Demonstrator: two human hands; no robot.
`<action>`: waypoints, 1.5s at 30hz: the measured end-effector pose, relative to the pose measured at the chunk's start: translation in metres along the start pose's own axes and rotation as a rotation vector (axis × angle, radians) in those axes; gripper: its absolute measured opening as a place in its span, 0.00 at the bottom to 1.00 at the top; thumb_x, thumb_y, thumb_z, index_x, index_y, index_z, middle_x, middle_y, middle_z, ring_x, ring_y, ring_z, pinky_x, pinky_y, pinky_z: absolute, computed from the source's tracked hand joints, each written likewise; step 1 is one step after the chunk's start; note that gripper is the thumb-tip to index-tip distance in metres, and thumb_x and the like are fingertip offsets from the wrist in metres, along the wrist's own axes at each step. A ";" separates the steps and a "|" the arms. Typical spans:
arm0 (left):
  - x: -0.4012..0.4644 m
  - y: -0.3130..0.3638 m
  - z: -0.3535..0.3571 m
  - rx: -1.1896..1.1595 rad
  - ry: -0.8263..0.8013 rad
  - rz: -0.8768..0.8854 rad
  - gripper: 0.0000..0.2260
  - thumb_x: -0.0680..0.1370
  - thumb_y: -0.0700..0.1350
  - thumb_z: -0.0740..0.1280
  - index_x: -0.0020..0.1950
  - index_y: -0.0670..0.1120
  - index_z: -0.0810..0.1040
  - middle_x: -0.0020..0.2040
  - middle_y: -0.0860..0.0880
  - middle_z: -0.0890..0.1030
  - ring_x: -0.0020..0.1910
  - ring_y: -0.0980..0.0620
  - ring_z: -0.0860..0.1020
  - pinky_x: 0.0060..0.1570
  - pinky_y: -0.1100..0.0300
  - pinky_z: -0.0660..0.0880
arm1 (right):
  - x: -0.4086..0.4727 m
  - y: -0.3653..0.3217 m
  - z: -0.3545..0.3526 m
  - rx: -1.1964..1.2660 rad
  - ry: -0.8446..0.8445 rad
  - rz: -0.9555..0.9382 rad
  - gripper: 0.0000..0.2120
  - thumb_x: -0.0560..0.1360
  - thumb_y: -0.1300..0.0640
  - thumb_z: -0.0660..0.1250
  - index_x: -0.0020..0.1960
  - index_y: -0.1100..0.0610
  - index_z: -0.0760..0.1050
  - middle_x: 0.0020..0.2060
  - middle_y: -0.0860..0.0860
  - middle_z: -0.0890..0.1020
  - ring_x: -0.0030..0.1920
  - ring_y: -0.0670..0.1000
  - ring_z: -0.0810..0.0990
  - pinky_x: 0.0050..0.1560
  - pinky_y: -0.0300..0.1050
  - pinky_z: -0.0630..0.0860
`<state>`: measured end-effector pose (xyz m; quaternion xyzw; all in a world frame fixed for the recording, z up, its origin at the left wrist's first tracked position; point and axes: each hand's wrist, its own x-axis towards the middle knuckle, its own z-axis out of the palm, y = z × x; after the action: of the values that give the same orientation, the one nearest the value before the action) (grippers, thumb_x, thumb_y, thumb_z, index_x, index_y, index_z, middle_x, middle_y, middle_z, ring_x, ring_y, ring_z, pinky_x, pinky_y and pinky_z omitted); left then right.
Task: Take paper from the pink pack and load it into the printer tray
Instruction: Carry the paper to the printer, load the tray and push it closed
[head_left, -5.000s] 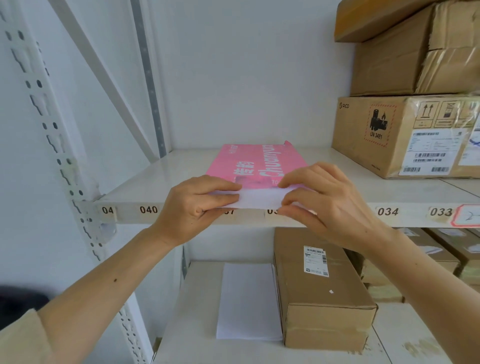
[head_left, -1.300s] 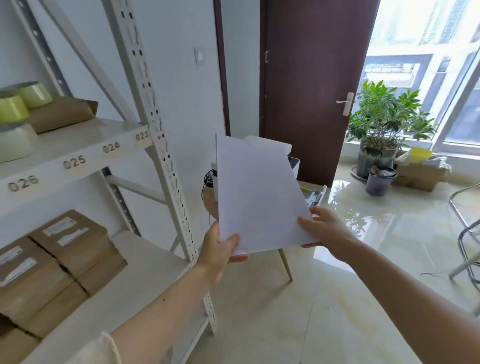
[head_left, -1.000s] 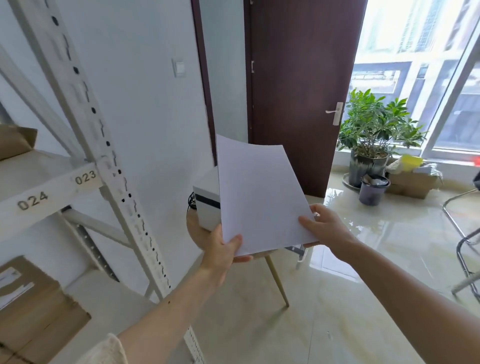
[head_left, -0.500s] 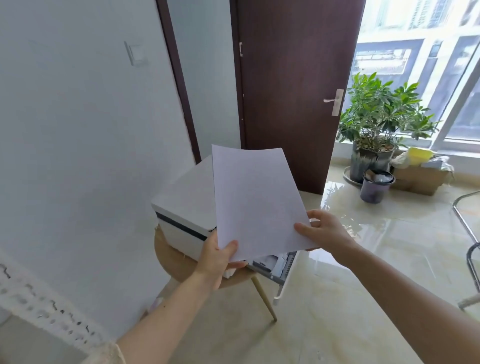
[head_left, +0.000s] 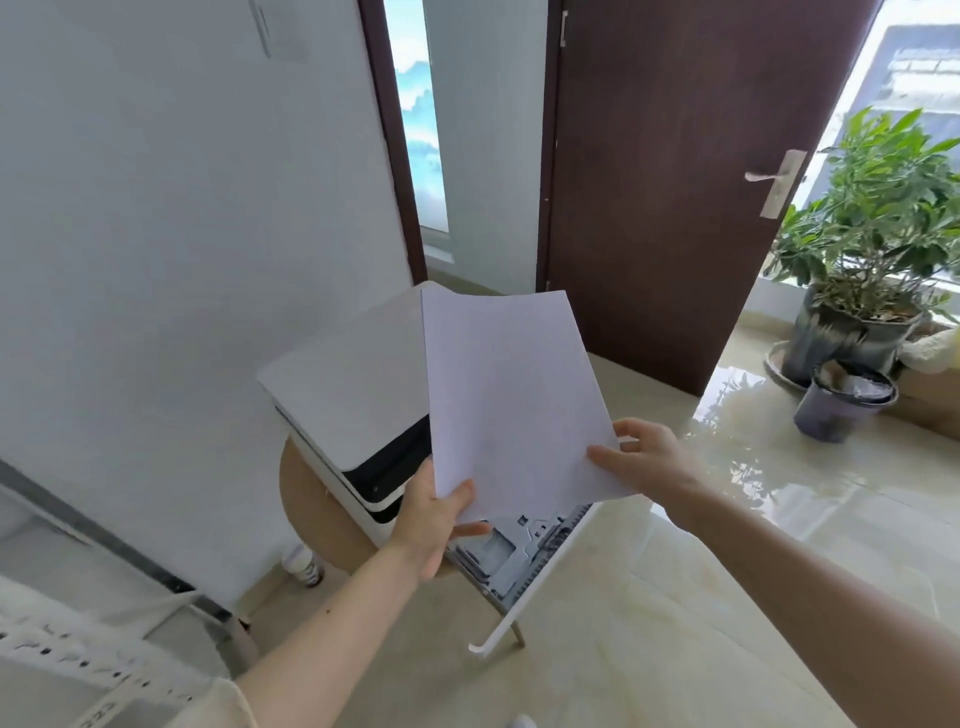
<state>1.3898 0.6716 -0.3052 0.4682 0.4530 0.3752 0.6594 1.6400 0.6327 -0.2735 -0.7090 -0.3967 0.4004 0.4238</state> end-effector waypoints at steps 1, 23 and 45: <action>0.007 -0.001 0.003 -0.007 0.014 0.003 0.15 0.80 0.37 0.64 0.64 0.50 0.73 0.60 0.47 0.81 0.55 0.45 0.81 0.33 0.58 0.80 | 0.012 0.000 -0.003 0.002 -0.021 0.000 0.09 0.74 0.57 0.72 0.52 0.59 0.79 0.44 0.56 0.86 0.38 0.50 0.82 0.29 0.35 0.74; 0.067 -0.026 0.071 -0.030 0.352 -0.058 0.18 0.74 0.36 0.72 0.61 0.50 0.77 0.56 0.50 0.85 0.58 0.49 0.81 0.60 0.48 0.76 | 0.169 0.024 -0.048 -0.121 -0.413 -0.127 0.04 0.77 0.60 0.66 0.48 0.58 0.80 0.41 0.57 0.87 0.37 0.52 0.81 0.39 0.47 0.77; -0.004 -0.128 0.172 -0.029 0.828 -0.266 0.12 0.78 0.38 0.60 0.56 0.50 0.79 0.46 0.46 0.87 0.46 0.44 0.84 0.45 0.52 0.79 | 0.146 0.153 -0.090 -0.272 -0.654 -0.127 0.08 0.75 0.61 0.68 0.37 0.54 0.78 0.26 0.47 0.75 0.31 0.49 0.70 0.35 0.43 0.66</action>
<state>1.5610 0.5847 -0.4005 0.2065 0.7303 0.4496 0.4711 1.8085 0.6893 -0.4189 -0.5672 -0.6044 0.5225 0.2000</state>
